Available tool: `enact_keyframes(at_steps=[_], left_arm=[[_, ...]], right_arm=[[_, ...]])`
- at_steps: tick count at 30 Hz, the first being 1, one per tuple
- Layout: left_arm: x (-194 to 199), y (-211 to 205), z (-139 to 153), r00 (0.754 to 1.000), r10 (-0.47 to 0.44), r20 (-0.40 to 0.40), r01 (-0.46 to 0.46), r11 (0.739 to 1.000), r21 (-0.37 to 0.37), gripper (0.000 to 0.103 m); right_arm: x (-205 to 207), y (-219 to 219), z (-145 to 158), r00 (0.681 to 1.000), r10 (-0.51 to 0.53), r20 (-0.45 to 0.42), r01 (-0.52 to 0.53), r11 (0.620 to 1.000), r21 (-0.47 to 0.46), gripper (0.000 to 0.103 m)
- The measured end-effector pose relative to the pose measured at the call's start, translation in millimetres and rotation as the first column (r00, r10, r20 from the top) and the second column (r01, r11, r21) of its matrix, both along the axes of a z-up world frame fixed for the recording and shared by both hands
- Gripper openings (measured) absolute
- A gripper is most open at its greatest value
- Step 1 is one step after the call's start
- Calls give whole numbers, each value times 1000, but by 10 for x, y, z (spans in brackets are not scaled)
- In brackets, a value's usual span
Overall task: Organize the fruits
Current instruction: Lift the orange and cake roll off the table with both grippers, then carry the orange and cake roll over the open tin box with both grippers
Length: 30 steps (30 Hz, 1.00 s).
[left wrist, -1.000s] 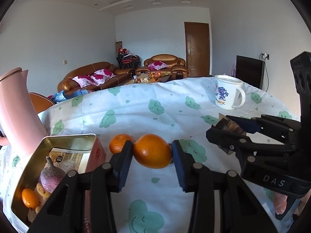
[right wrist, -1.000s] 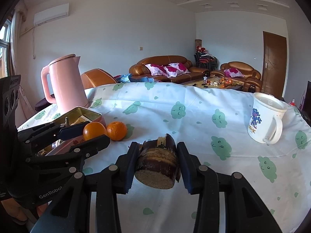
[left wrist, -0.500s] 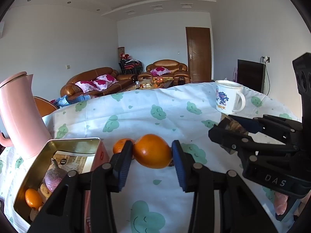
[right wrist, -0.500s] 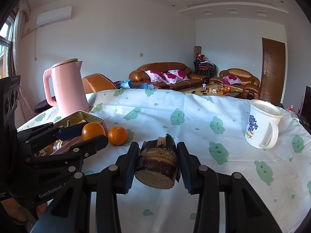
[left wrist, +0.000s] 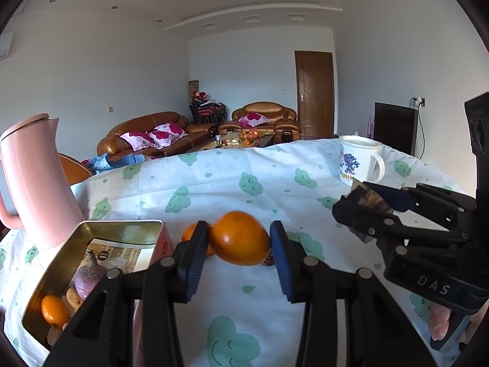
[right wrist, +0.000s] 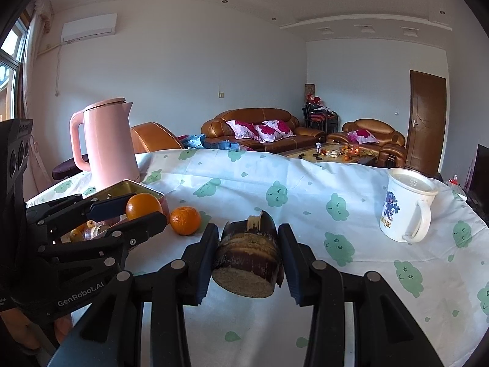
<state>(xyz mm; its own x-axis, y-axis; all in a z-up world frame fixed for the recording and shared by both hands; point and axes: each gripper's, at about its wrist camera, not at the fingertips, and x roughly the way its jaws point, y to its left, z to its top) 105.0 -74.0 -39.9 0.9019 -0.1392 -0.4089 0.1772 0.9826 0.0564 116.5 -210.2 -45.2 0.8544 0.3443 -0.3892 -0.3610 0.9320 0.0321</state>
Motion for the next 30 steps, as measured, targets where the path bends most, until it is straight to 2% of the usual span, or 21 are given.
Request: enact_keyframes(at_steps=[30], left_arm=[[-162,72,56,996,29,87,-27,999,-24,43]], right_arm=[[-163,-28,43,996,-15,89,14,1000,8,43]])
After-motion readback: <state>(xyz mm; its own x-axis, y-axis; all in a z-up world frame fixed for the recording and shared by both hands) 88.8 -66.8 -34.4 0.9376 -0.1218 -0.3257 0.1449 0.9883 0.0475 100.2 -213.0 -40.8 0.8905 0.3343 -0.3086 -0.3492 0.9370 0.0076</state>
